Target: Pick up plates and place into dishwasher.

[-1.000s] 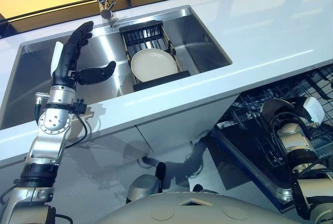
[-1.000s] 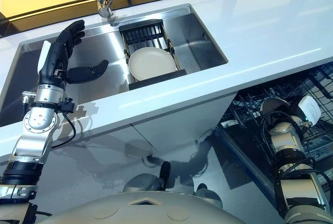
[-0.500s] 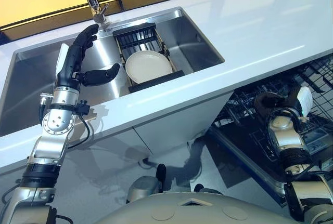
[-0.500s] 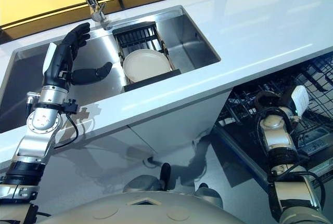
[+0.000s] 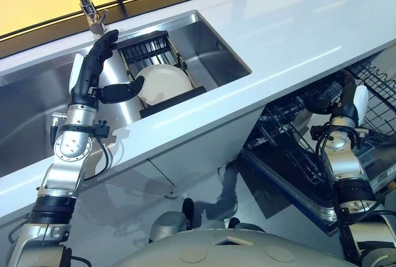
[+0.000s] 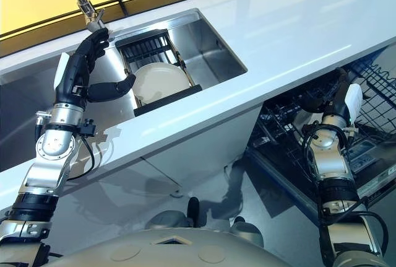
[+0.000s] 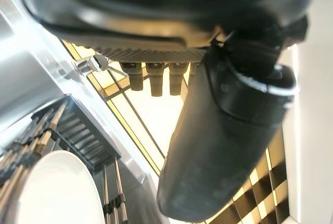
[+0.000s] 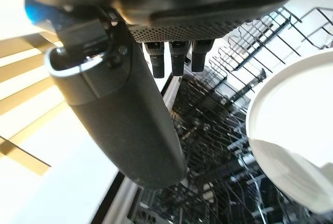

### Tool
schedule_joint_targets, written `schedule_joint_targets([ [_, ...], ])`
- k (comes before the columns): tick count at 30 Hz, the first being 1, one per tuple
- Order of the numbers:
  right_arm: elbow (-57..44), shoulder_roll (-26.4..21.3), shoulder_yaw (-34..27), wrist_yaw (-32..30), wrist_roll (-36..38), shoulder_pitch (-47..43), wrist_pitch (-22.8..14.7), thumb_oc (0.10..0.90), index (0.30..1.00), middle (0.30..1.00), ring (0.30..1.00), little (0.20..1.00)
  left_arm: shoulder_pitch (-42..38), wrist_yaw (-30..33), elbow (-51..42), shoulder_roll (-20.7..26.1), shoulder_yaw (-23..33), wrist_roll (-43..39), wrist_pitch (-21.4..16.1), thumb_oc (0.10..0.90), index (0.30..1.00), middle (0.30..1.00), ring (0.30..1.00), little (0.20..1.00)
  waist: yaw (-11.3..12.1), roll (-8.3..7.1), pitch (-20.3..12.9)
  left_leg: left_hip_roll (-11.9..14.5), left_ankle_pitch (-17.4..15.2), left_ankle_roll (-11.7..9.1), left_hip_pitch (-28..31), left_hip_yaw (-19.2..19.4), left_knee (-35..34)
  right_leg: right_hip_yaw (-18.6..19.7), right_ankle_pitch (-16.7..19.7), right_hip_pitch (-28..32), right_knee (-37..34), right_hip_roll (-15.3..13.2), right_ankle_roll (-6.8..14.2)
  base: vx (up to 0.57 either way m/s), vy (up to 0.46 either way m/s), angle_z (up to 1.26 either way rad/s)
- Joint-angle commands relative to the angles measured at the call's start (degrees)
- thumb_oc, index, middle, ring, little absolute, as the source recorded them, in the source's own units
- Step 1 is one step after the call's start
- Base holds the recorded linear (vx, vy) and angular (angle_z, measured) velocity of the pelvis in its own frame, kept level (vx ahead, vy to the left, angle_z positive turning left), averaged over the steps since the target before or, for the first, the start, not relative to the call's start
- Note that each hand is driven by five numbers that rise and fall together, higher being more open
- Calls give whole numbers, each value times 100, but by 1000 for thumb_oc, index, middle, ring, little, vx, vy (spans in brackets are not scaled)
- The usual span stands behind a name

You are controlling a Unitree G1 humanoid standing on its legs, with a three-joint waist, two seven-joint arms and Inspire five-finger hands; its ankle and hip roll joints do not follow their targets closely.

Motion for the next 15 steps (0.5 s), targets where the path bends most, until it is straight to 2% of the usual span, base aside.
schedule_joint_targets([
  [1,-764,-416,-338,-79,35,-227,-868,800,900,900,900,900,-515,132,-309,187,260,-33,-389,800,900,900,900,900,-56,-69,-589,-62,-992,-90,455,398,38,-39,-229,-215,141,239,163,-50,29,-8],
  [5,-1068,-344,-420,-29,395,-156,-1221,800,900,900,900,900,-542,132,-207,273,273,198,-371,800,900,900,900,900,-134,-71,-583,-64,-1018,-72,486,486,38,18,-226,-238,154,233,177,-48,36,-19],
  [7,-1299,-269,-489,129,670,-49,-1647,800,900,900,900,900,-543,113,-164,362,329,343,-351,800,900,900,900,900,-179,-65,-585,-69,-1024,-57,497,533,38,56,-215,-255,156,229,188,-48,46,-20],
  [9,-1569,-160,-520,610,1255,42,-2054,800,900,900,900,900,-538,96,-118,481,380,589,-313,800,900,900,900,900,-232,-59,-591,-79,-1037,-41,504,588,38,94,-197,-279,150,221,200,-51,58,-19],
  [10,-1760,-24,-551,1209,1735,139,-2260,800,900,900,900,900,-556,69,19,580,454,746,-309,800,900,900,900,900,-296,-52,-600,-87,-1050,-31,515,645,38,135,-186,-309,157,215,213,-45,57,-15],
  [12,-1890,84,-569,1779,2199,240,-2373,800,900,900,900,900,-541,66,89,673,531,897,-285,800,900,900,900,900,-342,-49,-606,-96,-1052,-23,516,690,38,165,-170,-332,153,212,222,-41,52,-20],
  [13,-1985,200,-558,2367,2495,346,-2473,800,900,900,900,900,-525,64,177,740,609,1029,-265,800,900,900,900,900,-400,-43,-607,-103,-1058,-14,522,739,42,199,-156,-352,150,208,232,-43,56,-22],
  [15,-2193,303,-526,3469,3280,499,-2320,800,900,900,900,900,-527,49,380,948,748,1216,-210,800,900,900,900,900,-495,-37,-628,-114,-1069,4,520,831,51,267,-134,-392,144,203,241,-48,66,-18],
])
